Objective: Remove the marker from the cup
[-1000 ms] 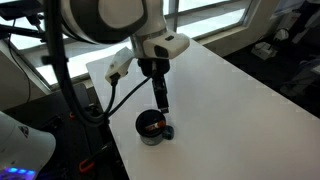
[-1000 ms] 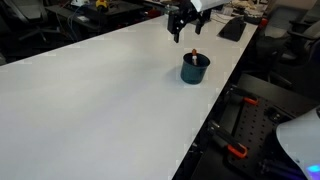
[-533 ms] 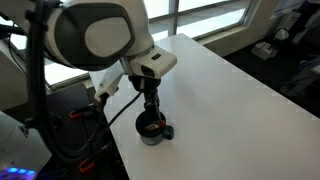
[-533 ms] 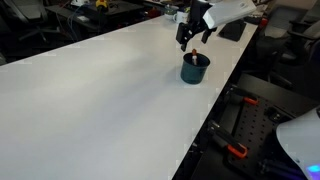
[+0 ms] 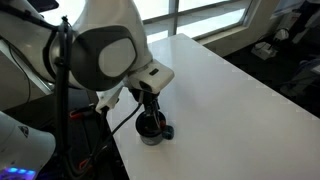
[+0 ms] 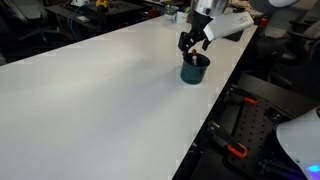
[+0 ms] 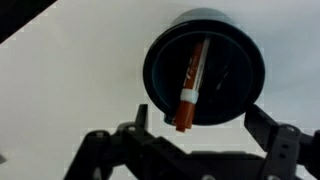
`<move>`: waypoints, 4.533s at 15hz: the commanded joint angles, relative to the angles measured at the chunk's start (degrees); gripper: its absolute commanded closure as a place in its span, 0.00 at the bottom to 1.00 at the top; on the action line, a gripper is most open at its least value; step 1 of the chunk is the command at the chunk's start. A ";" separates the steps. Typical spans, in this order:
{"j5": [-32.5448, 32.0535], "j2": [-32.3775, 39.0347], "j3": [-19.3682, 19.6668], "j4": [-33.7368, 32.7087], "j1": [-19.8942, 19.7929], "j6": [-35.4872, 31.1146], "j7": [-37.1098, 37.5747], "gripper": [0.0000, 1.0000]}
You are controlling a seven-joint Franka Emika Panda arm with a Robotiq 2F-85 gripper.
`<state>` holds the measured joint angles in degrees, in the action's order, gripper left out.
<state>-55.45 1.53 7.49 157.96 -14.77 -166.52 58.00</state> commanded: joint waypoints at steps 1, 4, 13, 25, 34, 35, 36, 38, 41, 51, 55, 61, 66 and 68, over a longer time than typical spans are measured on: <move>-3.72 2.45 0.79 -1.29 -0.44 -1.78 4.02 0.32; -5.88 2.74 1.22 -1.46 -0.48 -2.69 5.33 0.57; -11.69 2.43 3.23 -0.70 -1.26 -5.40 5.38 0.95; 1.09 2.49 -2.43 -5.53 2.35 3.13 -0.43 0.95; 16.93 -7.81 -6.25 -6.50 7.85 6.59 -14.98 0.95; 22.11 -9.27 -7.04 -6.96 9.10 8.62 -18.95 0.95; 27.15 -10.48 -7.62 -7.78 10.47 10.83 -22.73 0.95; 35.00 -12.61 -9.10 -10.80 12.39 17.18 -28.50 0.95; 38.77 -12.16 -11.23 -18.26 12.68 27.51 -30.43 0.95; 56.75 7.94 -8.73 -30.67 13.20 35.78 -54.79 0.95; 58.49 11.28 -10.44 -29.71 14.25 35.76 -62.21 0.95; 54.56 14.66 -12.43 -26.67 17.88 34.14 -63.32 0.95; 50.70 18.63 -11.47 -26.89 19.49 34.06 -60.54 0.95; 51.52 18.70 -11.95 -26.87 18.83 34.02 -61.89 0.81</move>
<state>-4.03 20.23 -4.58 131.22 3.92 -132.64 -3.84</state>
